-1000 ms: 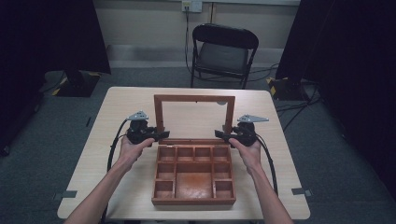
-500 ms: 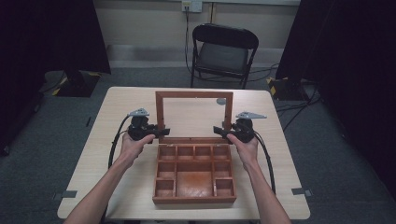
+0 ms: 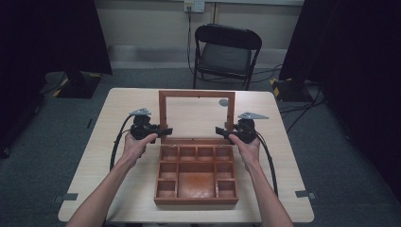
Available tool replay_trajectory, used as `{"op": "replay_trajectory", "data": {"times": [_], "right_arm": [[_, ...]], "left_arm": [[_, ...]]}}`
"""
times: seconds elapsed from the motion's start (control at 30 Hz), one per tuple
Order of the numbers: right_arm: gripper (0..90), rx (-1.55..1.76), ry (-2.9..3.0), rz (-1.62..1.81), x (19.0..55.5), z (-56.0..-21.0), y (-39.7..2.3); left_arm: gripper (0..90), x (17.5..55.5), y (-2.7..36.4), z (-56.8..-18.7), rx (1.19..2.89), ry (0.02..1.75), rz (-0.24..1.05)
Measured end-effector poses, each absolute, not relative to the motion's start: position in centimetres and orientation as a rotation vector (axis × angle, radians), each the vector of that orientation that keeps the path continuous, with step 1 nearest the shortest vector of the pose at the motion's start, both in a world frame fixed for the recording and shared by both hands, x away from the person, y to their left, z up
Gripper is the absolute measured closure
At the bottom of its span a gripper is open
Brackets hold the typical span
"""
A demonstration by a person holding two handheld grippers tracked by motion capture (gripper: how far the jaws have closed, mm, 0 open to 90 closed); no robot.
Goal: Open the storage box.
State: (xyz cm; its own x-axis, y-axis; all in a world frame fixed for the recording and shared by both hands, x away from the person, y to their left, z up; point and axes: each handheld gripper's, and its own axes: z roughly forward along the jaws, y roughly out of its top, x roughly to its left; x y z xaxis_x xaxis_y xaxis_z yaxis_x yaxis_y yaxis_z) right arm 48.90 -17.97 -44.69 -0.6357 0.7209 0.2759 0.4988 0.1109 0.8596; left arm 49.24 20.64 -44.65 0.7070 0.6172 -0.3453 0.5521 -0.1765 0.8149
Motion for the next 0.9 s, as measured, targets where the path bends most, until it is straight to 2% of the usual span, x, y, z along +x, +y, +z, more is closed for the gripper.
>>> {"op": "replay_trajectory", "data": {"times": [0.37,0.9], "right_arm": [[34.7,1.228,2.167,1.523,49.23,-45.08,-17.55],[28.3,1.25,2.163,1.497,49.53,-45.44,-17.37]], "left_arm": [[55.0,49.46,20.33,-44.98,1.833,0.936,0.08],[42.4,49.6,19.71,-45.4,1.881,0.954,0.089]]}}
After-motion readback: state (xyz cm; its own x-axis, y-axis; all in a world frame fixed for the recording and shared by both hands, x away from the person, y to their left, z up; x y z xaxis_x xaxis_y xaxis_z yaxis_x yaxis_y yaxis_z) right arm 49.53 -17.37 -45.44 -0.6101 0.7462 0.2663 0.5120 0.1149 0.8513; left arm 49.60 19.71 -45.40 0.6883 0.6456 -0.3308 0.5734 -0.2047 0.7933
